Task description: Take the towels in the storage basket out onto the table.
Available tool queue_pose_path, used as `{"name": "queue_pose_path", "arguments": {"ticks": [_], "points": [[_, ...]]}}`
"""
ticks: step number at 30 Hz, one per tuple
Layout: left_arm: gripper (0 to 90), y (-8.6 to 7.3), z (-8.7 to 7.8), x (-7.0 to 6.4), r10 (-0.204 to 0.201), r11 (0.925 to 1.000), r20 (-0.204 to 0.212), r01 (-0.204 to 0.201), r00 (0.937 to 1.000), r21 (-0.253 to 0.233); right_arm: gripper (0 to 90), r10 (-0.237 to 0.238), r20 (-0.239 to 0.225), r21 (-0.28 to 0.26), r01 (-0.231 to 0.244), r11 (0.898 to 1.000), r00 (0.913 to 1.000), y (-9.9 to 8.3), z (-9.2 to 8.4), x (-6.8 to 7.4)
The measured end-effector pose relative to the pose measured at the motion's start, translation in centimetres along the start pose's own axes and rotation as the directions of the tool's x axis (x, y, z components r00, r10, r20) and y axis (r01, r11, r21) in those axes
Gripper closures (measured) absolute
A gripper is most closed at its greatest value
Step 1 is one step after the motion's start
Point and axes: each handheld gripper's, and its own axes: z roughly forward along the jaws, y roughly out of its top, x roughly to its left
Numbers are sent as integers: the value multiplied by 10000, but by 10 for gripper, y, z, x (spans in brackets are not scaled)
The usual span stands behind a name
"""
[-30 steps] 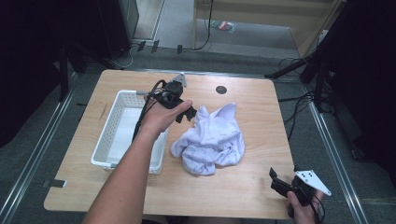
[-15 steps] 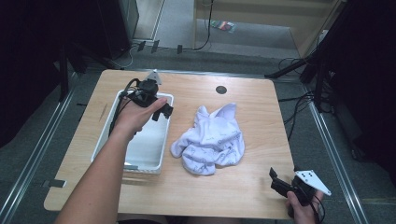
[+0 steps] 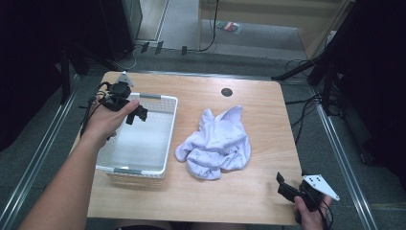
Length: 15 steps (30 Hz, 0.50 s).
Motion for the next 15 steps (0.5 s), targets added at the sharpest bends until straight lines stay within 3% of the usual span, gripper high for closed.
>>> {"name": "queue_pose_path", "arguments": {"ticks": [3,5,9,13,15], "points": [[0,-5,0,8,-129,9999,154,129,9998,-54,76,4,-1,-5,-4,10000,10000,0,0,0],[0,-11,-2,11,91,9998,258,-86,9996,-204,76,11,-26,-7,-11,10000,10000,0,0,0],[0,-21,-5,19,81,9991,476,-61,9988,-416,76,30,-17,-8,-30,10000,10000,0,0,0],[0,-36,-6,27,24,9983,492,4,9988,-581,76,27,-16,-13,-27,10000,10000,0,0,0],[0,-47,-7,31,75,9971,749,-18,9972,-755,76,22,-34,-17,-22,10000,10000,0,0,-1]]}}
